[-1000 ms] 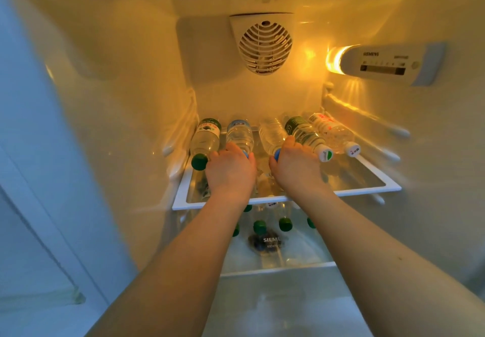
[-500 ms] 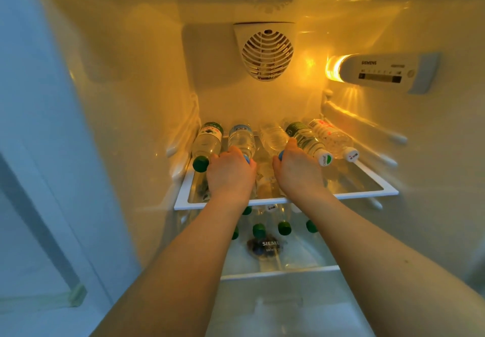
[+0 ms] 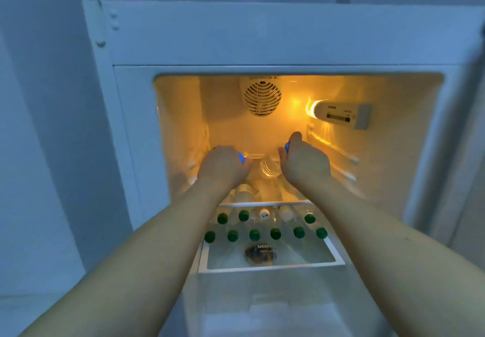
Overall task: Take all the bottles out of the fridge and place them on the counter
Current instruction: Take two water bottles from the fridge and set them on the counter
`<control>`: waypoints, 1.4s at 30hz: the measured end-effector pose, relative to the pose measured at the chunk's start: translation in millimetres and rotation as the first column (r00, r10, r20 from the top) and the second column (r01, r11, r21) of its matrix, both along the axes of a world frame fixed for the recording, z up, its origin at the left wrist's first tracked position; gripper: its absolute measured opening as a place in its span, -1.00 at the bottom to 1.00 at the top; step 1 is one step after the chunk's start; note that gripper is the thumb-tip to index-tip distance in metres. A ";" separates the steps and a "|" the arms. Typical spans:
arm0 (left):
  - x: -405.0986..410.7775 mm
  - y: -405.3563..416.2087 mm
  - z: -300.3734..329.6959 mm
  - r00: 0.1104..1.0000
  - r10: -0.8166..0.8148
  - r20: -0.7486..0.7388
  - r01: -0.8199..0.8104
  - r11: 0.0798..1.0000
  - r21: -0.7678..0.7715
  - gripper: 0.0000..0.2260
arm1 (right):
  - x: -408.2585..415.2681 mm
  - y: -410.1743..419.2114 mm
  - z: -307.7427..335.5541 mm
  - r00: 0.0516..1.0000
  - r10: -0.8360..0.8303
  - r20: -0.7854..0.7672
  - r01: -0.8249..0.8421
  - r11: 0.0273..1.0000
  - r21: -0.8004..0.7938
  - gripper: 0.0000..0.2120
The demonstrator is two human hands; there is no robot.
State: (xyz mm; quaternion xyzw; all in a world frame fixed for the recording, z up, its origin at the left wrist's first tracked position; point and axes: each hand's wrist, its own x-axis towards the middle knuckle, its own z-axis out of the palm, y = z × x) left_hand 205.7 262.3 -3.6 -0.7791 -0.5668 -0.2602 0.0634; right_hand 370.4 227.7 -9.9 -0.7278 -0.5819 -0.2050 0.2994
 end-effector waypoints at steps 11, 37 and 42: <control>-11.7 -50.3 81.2 1.000 0.011 -0.004 -0.010 0.998 0.057 -0.73 | 2.9 -58.2 71.7 0.998 -0.048 0.052 0.044 0.997 0.064 -0.64; -45.3 -148.6 -34.0 0.958 -0.027 0.287 0.070 0.987 -0.142 -0.66 | -13.5 -147.1 -4.7 0.904 0.127 -0.409 -0.190 0.975 -0.117 -0.74; -48.4 -160.4 -85.6 0.974 0.023 0.224 0.019 0.983 -0.182 -0.62 | -27.3 -155.1 -52.7 0.861 0.157 -0.484 -0.275 0.944 -0.183 -0.71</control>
